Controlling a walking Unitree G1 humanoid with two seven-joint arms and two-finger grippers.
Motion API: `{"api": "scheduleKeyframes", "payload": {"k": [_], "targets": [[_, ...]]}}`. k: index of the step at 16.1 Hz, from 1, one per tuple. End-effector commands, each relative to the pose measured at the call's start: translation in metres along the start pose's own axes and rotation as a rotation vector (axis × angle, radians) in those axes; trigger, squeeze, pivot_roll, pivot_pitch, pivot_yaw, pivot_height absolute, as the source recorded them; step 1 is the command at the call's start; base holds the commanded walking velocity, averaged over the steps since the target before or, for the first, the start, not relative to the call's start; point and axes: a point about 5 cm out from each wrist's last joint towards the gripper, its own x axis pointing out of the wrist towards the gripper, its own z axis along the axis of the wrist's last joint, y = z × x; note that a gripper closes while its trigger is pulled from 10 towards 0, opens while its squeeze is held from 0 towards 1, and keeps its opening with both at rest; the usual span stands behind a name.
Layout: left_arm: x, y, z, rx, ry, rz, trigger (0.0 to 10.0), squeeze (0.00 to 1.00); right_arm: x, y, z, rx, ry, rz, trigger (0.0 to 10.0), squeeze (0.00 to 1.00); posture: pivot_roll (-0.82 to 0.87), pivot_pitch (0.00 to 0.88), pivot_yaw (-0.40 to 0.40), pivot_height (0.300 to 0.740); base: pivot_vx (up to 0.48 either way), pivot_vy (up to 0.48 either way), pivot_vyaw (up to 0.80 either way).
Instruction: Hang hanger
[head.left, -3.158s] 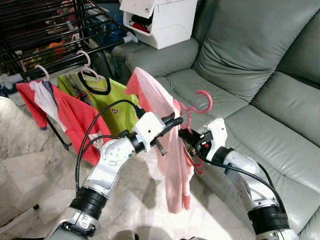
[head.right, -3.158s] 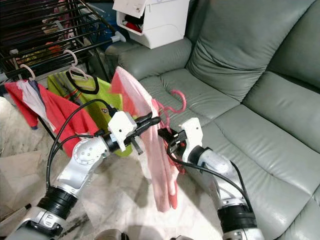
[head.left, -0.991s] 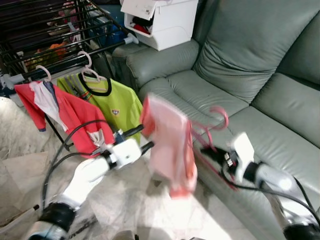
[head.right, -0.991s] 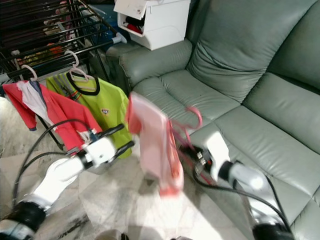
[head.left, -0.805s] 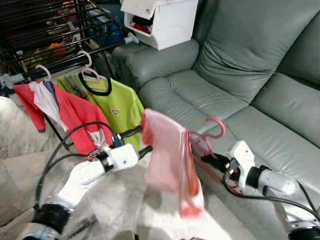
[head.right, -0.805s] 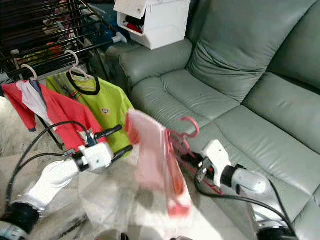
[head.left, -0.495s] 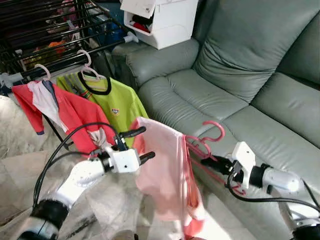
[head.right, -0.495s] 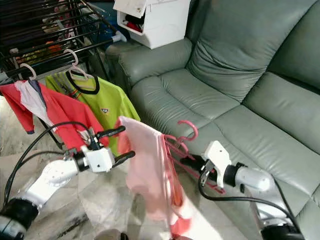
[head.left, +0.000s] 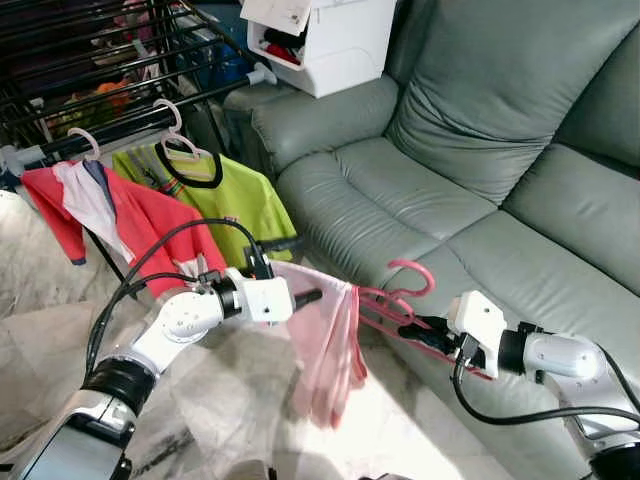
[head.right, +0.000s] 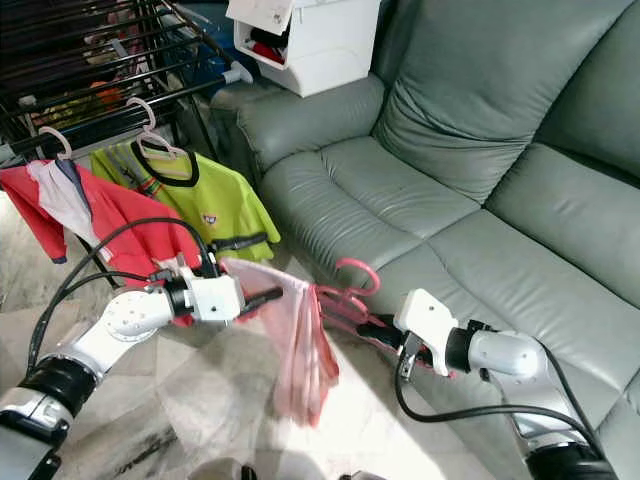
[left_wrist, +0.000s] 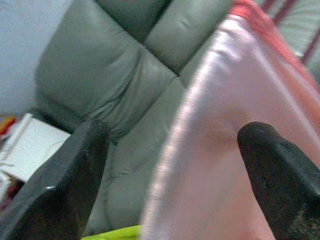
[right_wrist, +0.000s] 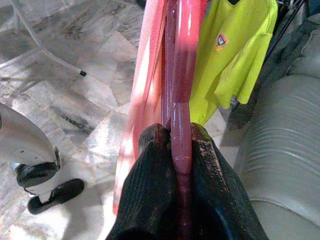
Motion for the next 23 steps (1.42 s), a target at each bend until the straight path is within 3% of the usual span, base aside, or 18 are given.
{"api": "scheduleKeyframes", "payload": {"k": [1,6,12,23], "targets": [[0.0,-0.002,-0.002,0.013,0.006,-0.041,0.0,0.0,0.001,-0.003,0.012,-0.052,-0.037,0.001,10.0,0.0,-0.09,0.057,0.053,0.74,0.0,0.0,0.0],[0.003,-0.004,-0.009,0.007,0.032,-0.153,0.0,0.0,0.002,0.003,0.012,-0.129,-0.021,0.03,10.0,0.0,-0.09,0.059,0.054,0.74,0.0,0.0,0.0],[0.008,0.007,-0.014,0.01,0.07,-0.217,0.0,0.0,-0.003,-0.008,0.014,-0.192,0.001,-0.002,10.0,0.0,-0.09,0.057,0.054,0.74,0.0,0.0,0.0],[0.016,0.004,-0.013,-0.01,0.054,-0.262,0.0,0.0,-0.001,-0.011,0.011,-0.237,0.018,0.017,10.0,0.0,-0.09,0.054,0.042,0.74,0.0,0.0,0.0]]}}
